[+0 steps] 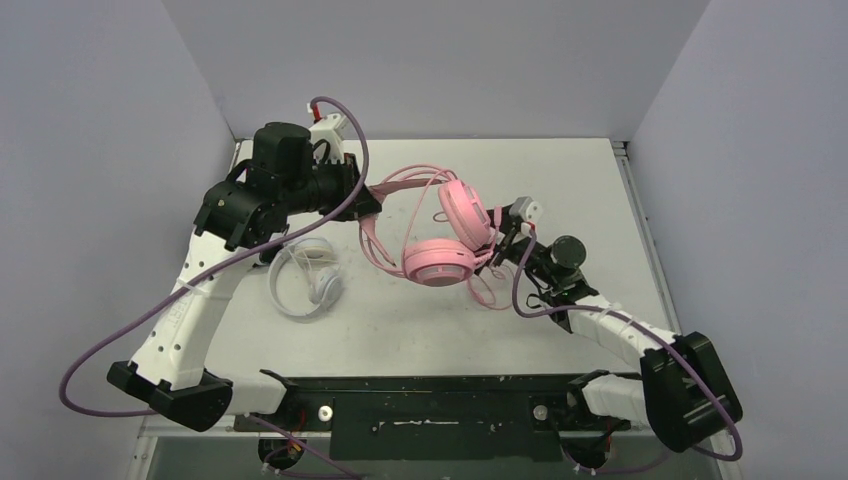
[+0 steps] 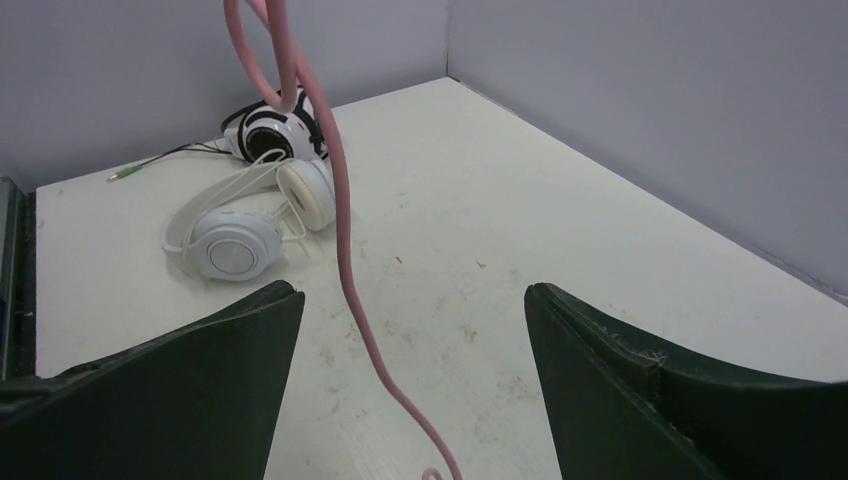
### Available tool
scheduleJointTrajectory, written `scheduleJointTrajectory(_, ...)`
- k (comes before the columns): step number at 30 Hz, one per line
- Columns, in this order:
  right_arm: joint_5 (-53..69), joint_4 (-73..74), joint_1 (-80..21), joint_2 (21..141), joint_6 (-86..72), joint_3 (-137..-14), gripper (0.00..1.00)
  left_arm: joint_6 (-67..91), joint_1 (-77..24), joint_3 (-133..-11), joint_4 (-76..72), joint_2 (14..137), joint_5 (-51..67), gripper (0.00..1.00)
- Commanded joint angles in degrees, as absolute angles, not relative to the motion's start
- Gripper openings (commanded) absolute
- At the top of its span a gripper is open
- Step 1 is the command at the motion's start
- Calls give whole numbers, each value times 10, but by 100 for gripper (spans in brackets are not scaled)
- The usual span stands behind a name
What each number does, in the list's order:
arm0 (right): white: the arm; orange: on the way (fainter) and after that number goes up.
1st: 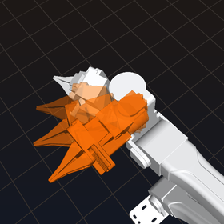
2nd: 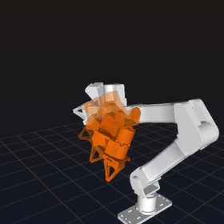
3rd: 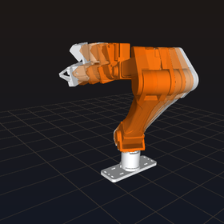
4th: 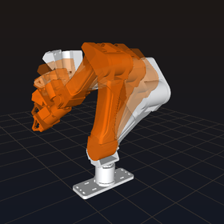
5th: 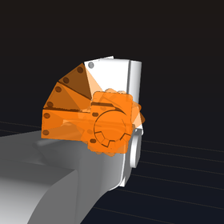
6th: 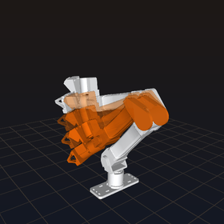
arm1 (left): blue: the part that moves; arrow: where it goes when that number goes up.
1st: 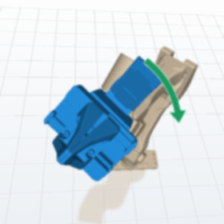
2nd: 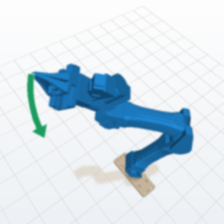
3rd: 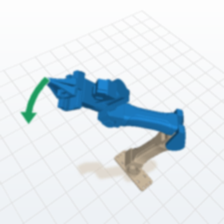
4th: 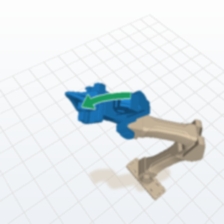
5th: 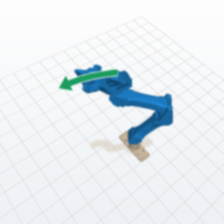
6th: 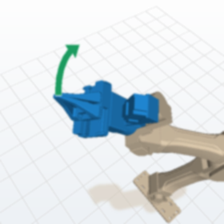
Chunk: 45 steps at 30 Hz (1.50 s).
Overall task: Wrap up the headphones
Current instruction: Place the headphones at the center of the board.
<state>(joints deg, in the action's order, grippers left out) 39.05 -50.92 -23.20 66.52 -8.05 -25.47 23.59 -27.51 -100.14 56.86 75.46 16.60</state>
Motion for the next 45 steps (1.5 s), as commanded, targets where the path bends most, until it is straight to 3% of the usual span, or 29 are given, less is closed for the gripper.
scheduleJointTrajectory(1,428,-618,-253,711,-98,-319,81,270,-267,-1043,528,739,209,0)
scheduleJointTrajectory(2,429,-620,-257,724,-102,-327,76,274,-267,-1045,525,741,213,0)
scheduleJointTrajectory(8,413,-705,-261,781,-146,-303,20,327,-264,-1060,470,756,245,0)
scheduleJointTrajectory(11,406,-749,-259,809,-171,-277,2,350,-260,-1067,449,760,257,0)
scheduleJointTrajectory(12,403,-741,-258,813,-174,-277,0,358,-257,-1074,447,764,259,0)
scheduleJointTrajectory(20,390,-723,-279,805,-170,-227,3,422,-221,-1121,408,782,244,0)
scheduleJointTrajectory(26,392,-715,-364,776,-168,-210,20,428,-205,-1090,393,780,177,0)
scheduleJointTrajectory(31,374,-698,-456,735,-173,-211,26,419,-199,-1062,373,779,124,0)
scheduleJointTrajectory(38,368,-641,-537,711,-147,-259,29,427,-197,-1027,341,780,126,0)
scheduleJointTrajectory(45,383,-639,-558,695,-192,-297,29,406,-197,-979,306,766,31,0)
